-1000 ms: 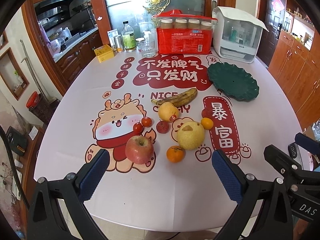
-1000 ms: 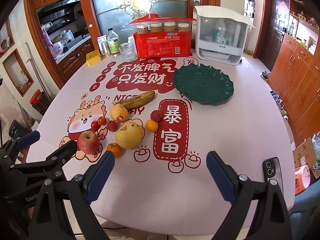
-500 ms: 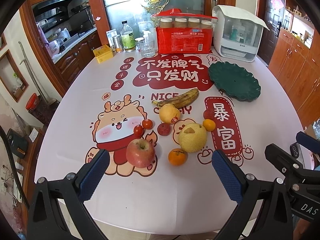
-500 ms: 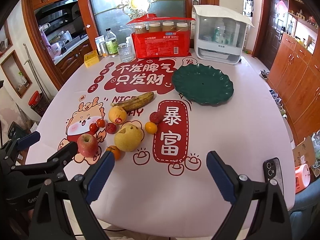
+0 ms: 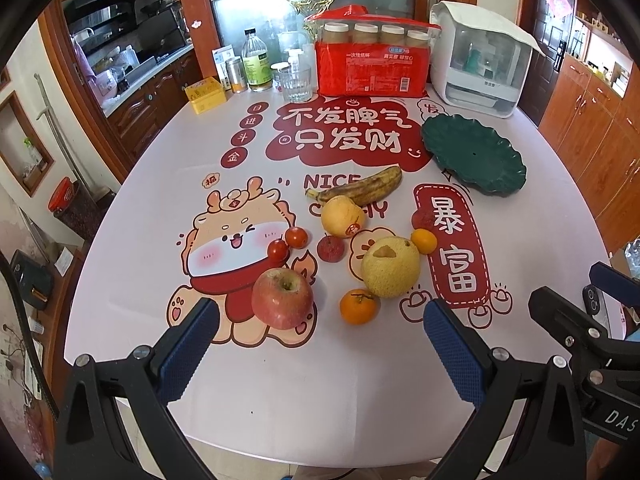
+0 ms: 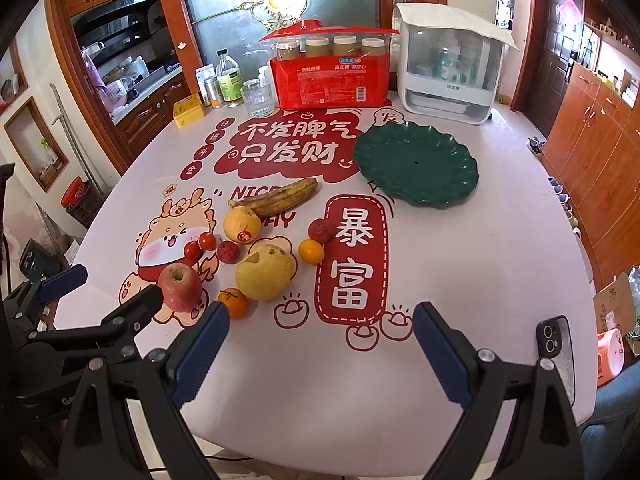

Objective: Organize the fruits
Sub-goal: 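Reach the left tool to the red apple while the right tool reaches the yellow pear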

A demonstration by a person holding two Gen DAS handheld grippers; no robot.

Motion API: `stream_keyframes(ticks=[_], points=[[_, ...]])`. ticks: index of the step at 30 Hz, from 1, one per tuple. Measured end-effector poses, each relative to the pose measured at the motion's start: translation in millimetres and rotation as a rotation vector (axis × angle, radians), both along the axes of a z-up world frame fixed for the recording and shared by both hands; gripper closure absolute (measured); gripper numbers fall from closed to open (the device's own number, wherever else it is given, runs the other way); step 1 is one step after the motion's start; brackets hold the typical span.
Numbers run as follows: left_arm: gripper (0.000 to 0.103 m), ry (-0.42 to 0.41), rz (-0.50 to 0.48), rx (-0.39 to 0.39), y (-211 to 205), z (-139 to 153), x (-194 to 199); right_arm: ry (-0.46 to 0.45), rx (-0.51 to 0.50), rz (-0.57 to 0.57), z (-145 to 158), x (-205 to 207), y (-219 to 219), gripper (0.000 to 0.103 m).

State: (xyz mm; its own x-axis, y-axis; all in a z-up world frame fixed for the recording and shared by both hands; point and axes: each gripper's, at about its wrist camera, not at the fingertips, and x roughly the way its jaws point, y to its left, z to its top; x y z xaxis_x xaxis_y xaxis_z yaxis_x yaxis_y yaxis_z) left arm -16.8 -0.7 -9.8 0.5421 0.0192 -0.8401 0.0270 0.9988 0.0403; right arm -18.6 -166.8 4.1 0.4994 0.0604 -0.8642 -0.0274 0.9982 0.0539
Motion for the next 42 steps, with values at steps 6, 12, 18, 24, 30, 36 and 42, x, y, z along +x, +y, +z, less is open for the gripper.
stream_keyframes(ticks=[6, 12, 18, 24, 30, 36, 42], points=[[0.002, 0.043, 0.001, -0.025, 10, -14, 11, 0.041, 0.015, 0.033, -12, 10, 10, 0.009], [0.002, 0.115, 0.079, -0.066, 39, -36, 30, 0.083, 0.018, 0.072, -27, 25, 22, 0.010], [0.002, 0.190, 0.160, -0.066, 71, -64, 47, 0.127, 0.022, 0.077, -48, 49, 31, 0.010], [0.002, 0.241, 0.195, -0.057, 91, -85, 60, 0.159, 0.026, 0.086, -65, 67, 40, 0.010], [0.002, 0.303, 0.194, -0.093, 97, -108, 75, 0.212, 0.040, 0.099, -89, 83, 47, 0.010], [0.001, 0.356, 0.158, -0.153, 89, -130, 89, 0.278, 0.074, 0.075, -118, 99, 44, 0.014], [0.002, 0.378, 0.121, -0.154, 79, -142, 97, 0.320, 0.123, 0.079, -138, 107, 47, 0.018]])
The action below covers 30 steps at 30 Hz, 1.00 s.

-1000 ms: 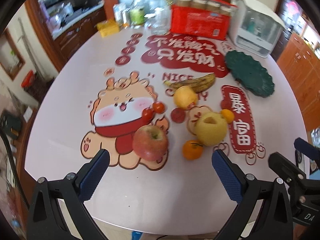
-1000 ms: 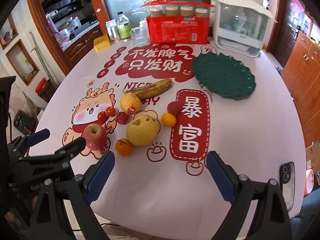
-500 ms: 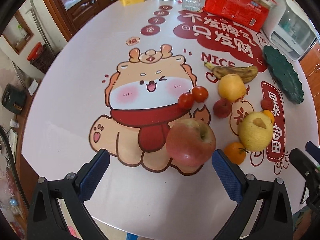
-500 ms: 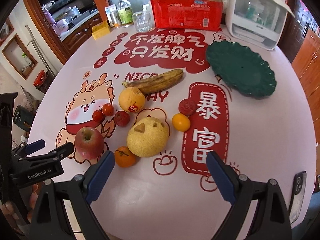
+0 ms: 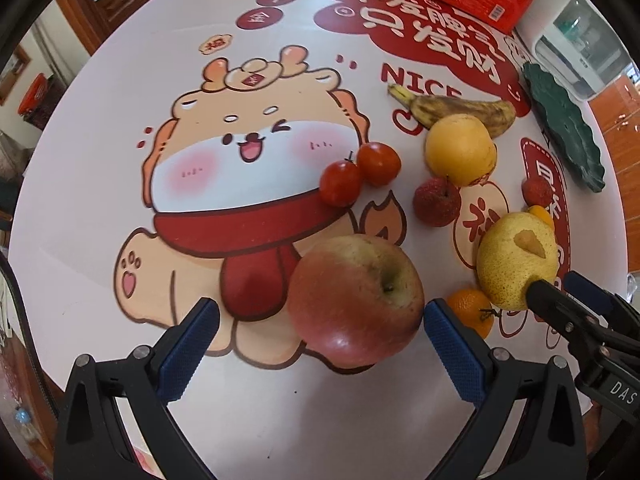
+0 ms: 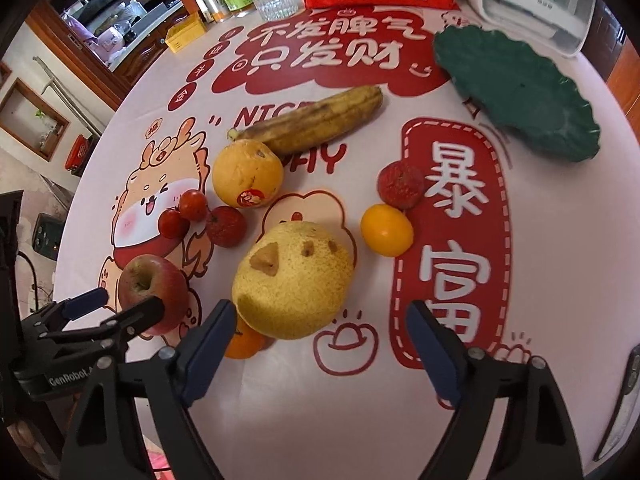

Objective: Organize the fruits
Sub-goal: 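Reach the left tool to the red apple while the right tool reaches the yellow pear, then close the left tool on the red apple while the right tool grasps the pear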

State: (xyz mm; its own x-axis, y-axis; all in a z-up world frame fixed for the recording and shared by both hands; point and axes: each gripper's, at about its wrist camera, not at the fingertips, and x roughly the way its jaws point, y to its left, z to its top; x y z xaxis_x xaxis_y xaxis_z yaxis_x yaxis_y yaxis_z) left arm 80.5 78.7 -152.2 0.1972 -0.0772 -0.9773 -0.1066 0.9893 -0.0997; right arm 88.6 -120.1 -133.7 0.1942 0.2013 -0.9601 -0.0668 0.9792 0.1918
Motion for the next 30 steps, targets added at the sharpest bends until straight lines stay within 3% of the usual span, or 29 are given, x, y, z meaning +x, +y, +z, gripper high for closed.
stream_keyframes(ticks=[9, 15, 19, 30], points=[[0.003, 0.059, -0.032, -0.028, -9, -24, 11, 0.032, 0.040, 0.026, -16, 10, 10, 0.024], [0.014, 0.062, -0.029, -0.060, -4, -29, 12, 0.068, 0.062, 0.032, -28, 15, 15, 0.033], [0.032, 0.029, -0.052, -0.084, -7, -24, 13, 0.054, 0.051, 0.044, -27, 15, 17, 0.033], [0.033, 0.016, -0.038, -0.088, 0, -25, 9, 0.017, 0.011, 0.061, -25, 10, 20, 0.035]])
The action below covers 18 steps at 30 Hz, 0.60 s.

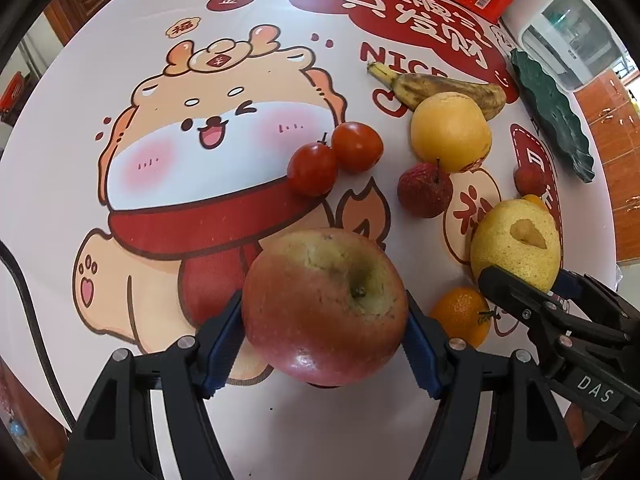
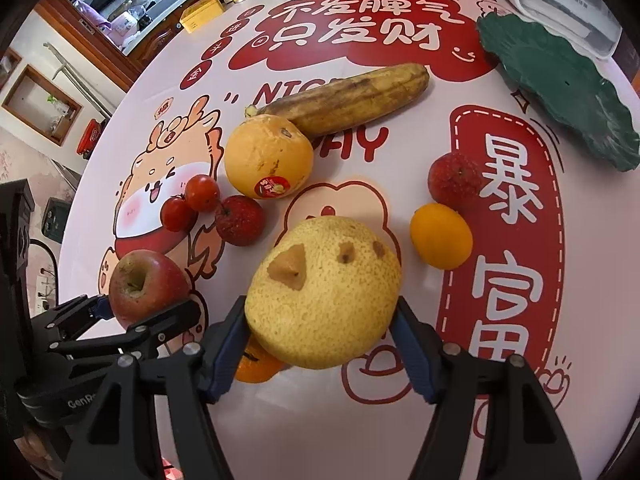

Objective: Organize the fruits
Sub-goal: 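Close the left tool on the red apple while the right tool grasps the pear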

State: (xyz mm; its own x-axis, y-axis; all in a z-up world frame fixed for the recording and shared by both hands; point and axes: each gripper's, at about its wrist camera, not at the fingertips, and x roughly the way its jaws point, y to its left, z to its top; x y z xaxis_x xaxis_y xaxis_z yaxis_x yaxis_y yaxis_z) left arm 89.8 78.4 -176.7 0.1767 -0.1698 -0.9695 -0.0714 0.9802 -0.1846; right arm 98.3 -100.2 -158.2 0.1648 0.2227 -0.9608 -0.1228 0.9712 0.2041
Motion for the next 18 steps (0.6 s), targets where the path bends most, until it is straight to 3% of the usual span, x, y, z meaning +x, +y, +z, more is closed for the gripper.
stream_keyframes(ticks=[7, 18], points=[[0.033, -0.022, 0.005, 0.005, 5, 14, -8, -0.035, -0.006, -0.007, 14, -8, -8, 0.035], [0.033, -0.148, -0.109, 0.035, -42, 82, -13, -0.159, -0.001, -0.028, 66, -35, -36, 0.035]])
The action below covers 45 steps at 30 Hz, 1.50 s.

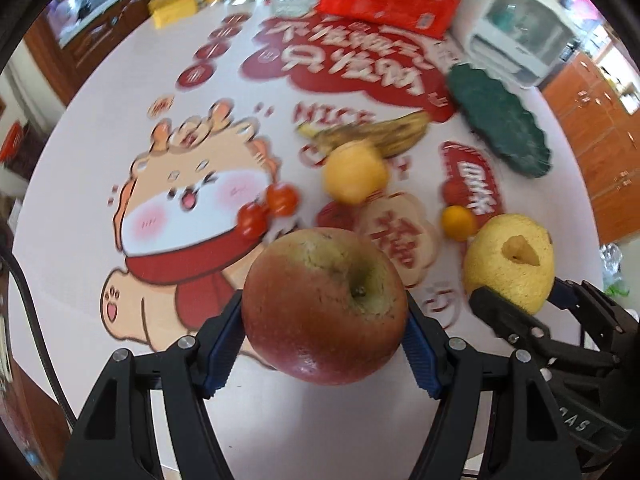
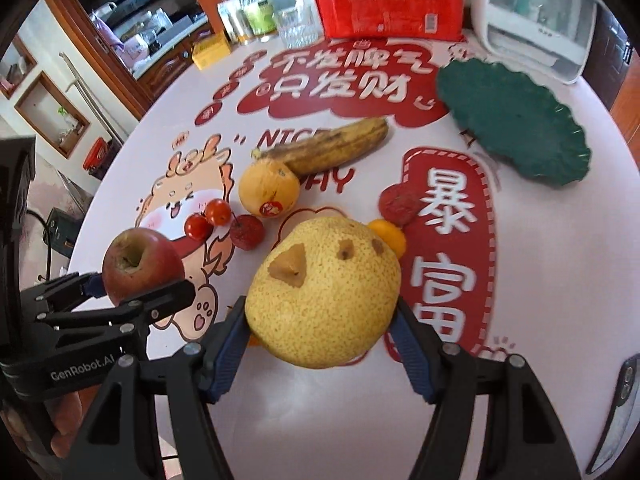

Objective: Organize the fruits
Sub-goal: 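Close the left tool on the red apple while the right tool grasps the pear, then carry the apple and pear onto the green plate with both tools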

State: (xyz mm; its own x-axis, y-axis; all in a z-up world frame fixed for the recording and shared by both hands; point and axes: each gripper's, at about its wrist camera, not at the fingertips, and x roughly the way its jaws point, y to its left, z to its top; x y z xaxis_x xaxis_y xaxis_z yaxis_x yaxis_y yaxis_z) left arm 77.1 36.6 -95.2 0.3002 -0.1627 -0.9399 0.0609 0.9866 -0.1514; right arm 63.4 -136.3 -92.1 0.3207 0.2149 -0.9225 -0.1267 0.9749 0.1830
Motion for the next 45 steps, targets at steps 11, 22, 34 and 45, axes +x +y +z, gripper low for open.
stream_keyframes(ticks=[11, 22, 34, 45], points=[[0.033, -0.162, -0.178, 0.013, -78, 80, 22, -0.151, -0.012, -0.090, 72, -13, -62, 0.035], [0.033, -0.227, -0.313, 0.028, -148, 131, 90, -0.237, -0.097, -0.228, 109, 41, -137, 0.035], [0.032, -0.313, -0.404, 0.095, -208, 160, 167, -0.272, -0.153, -0.335, 122, 114, -198, 0.034], [0.032, -0.169, -0.440, 0.048, -265, 61, 247, -0.070, -0.135, -0.375, 9, 192, -227, 0.034]])
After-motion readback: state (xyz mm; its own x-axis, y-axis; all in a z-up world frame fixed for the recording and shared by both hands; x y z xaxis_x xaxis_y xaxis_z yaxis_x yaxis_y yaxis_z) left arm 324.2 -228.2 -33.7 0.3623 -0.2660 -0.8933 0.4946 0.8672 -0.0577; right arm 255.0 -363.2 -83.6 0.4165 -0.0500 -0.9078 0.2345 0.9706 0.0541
